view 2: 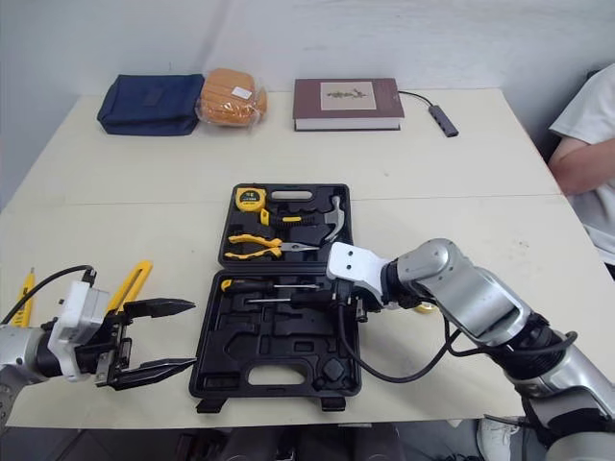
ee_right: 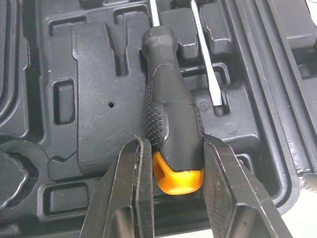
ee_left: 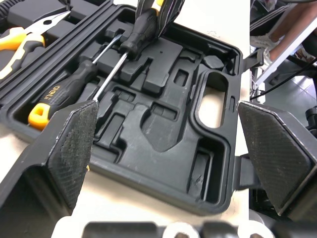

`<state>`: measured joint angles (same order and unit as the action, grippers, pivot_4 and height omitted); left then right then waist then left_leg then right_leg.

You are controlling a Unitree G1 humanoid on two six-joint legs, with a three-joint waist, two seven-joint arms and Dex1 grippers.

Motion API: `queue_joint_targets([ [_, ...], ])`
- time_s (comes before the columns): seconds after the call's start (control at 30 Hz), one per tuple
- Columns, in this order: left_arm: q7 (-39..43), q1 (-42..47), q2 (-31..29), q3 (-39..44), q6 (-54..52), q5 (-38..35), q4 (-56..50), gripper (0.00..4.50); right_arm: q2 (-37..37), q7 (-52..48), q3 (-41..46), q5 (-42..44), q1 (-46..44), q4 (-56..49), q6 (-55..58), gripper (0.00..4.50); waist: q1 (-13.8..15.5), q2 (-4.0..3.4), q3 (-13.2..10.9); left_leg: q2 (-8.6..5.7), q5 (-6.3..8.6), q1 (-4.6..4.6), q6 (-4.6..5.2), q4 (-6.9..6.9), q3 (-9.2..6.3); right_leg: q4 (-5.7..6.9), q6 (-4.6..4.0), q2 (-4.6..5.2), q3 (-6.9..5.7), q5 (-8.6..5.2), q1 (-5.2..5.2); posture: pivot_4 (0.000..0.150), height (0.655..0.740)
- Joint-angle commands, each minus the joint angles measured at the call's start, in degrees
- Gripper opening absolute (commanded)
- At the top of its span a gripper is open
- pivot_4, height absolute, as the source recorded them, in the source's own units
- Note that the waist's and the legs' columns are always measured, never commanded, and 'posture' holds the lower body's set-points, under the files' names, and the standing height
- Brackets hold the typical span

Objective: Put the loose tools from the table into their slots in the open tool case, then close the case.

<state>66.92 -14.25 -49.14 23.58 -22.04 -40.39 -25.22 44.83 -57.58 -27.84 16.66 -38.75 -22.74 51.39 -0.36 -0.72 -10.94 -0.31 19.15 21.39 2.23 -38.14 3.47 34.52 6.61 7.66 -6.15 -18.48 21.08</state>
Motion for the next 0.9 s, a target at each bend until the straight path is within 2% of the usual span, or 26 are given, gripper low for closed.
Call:
queue_joint_targets([
  [0.03, -0.26, -0.3, 0.45, 0.13, 0.49, -0.28, -1.82, 4.5, 1.62, -3.4, -0.56, 1.56, 0.15, -1.84, 2.29, 0.93, -0.04, 0.0, 0.0, 0.0, 0.0, 0.0, 0.0, 0.0, 0.01, 0.01, 0.0, 0.0, 0.01, 0.0, 0.01, 0.15, 0.74],
  [0.07, -0.35, -0.26, 0.5, 0.08, 0.45, -0.29, -1.89, 4.5, 1.62, -3.19, -0.31, 1.37, 0.34, -1.93, 2.13, 0.93, -0.03, 0.0, 0.0, 0.0, 0.0, 0.0, 0.0, 0.01, 0.02, 0.02, 0.0, 0.0, 0.01, 0.0, 0.01, 0.15, 0.74],
  [0.1, -0.22, -0.23, 0.63, 0.14, 0.52, -0.45, -1.91, 4.5, 1.44, -2.87, -0.08, 1.07, 0.47, -1.95, 1.84, 1.97, -0.03, 0.0, 0.0, 0.0, 0.0, 0.0, 0.0, 0.03, 0.02, 0.01, 0.0, 0.0, 0.01, 0.0, 0.0, 0.15, 0.74],
  [0.13, -0.6, 0.2, 1.09, 0.34, 0.3, -1.14, -1.95, 4.5, 0.78, -1.74, 0.6, 0.37, 0.56, -1.61, 1.02, 2.32, -0.03, 0.01, 0.0, 0.0, 0.0, 0.01, 0.0, 0.03, 0.01, 0.01, 0.0, 0.0, 0.01, 0.0, 0.0, 0.15, 0.74],
  [0.27, -1.02, 0.92, 1.69, 0.62, -0.16, -1.82, -2.06, 4.5, 0.31, -1.16, 1.43, -0.11, 0.38, -1.39, 0.21, 4.28, -0.11, 0.02, 0.02, 0.01, 0.0, 0.01, 0.0, 0.02, 0.02, 0.02, 0.0, 0.0, 0.01, 0.0, 0.02, 0.15, 0.74],
  [0.3, -0.88, 0.99, 1.51, 0.58, -0.21, -1.65, -2.02, 4.5, 1.06, -1.98, 1.76, -0.11, 0.06, -1.5, -0.43, 4.44, -0.14, 0.02, 0.01, 0.0, -0.01, 0.0, -0.01, 0.02, 0.03, 0.03, 0.0, 0.0, 0.02, 0.0, 0.03, 0.15, 0.74],
  [0.43, -0.33, 1.46, 1.14, -0.05, -0.19, -1.11, -1.51, 4.5, 3.99, -5.42, 5.05, 1.27, -0.23, -1.56, -3.37, 4.44, -0.01, 0.02, 0.01, 0.0, -0.01, 0.04, 0.0, 0.02, 0.06, 0.08, 0.0, 0.0, 0.03, 0.0, 0.07, 0.15, 0.74],
  [0.63, -0.68, 2.16, 1.77, -1.14, 0.31, -0.58, -1.3, 4.5, 0.09, -9.64, 13.84, 7.04, 4.79, 1.64, -16.41, 4.44, 0.11, 0.06, 0.02, 0.0, -0.01, 0.04, 0.0, 0.01, 0.05, 0.06, 0.0, -0.03, 0.01, 0.0, 0.03, 0.15, 0.74],
  [0.73, -0.71, 3.09, 1.92, -1.93, 0.71, -0.27, -0.84, 4.5, -5.81, -8.91, 15.95, 8.9, 7.81, 4.99, -22.79, 3.72, 0.11, 0.08, 0.01, 0.01, -0.01, 0.03, 0.0, 0.01, 0.06, 0.08, 0.0, -0.06, 0.01, 0.0, 0.02, 0.15, 0.74],
  [0.8, -0.78, 3.77, 1.99, -2.37, 0.8, -0.07, -0.53, 4.5, -8.8, -8.56, 15.43, 7.47, 8.91, 7.38, -27.61, 2.79, 0.04, 0.09, 0.02, 0.01, -0.01, 0.01, 0.01, 0.01, 0.07, 0.11, 0.0, -0.08, 0.01, 0.0, 0.0, 0.15, 0.74],
  [0.83, -0.85, 4.07, 2.06, -2.55, 0.83, -0.01, -0.44, 4.5, -10.73, -8.0, 14.96, 5.99, 9.07, 9.05, -31.21, 2.17, 0.04, 0.09, 0.02, 0.01, -0.02, 0.0, 0.01, 0.0, 0.08, 0.12, 0.0, -0.1, 0.02, 0.0, 0.0, 0.15, 0.74],
  [0.9, -0.88, 4.52, 2.17, -2.91, 0.92, 0.17, -0.21, 4.5, -13.67, -6.93, 13.89, 4.55, 9.21, 11.69, -33.7, 1.4, 0.03, 0.09, 0.02, 0.0, -0.03, 0.01, 0.02, -0.01, 0.14, 0.19, 0.0, -0.1, 0.04, 0.0, 0.06, 0.15, 0.74],
])
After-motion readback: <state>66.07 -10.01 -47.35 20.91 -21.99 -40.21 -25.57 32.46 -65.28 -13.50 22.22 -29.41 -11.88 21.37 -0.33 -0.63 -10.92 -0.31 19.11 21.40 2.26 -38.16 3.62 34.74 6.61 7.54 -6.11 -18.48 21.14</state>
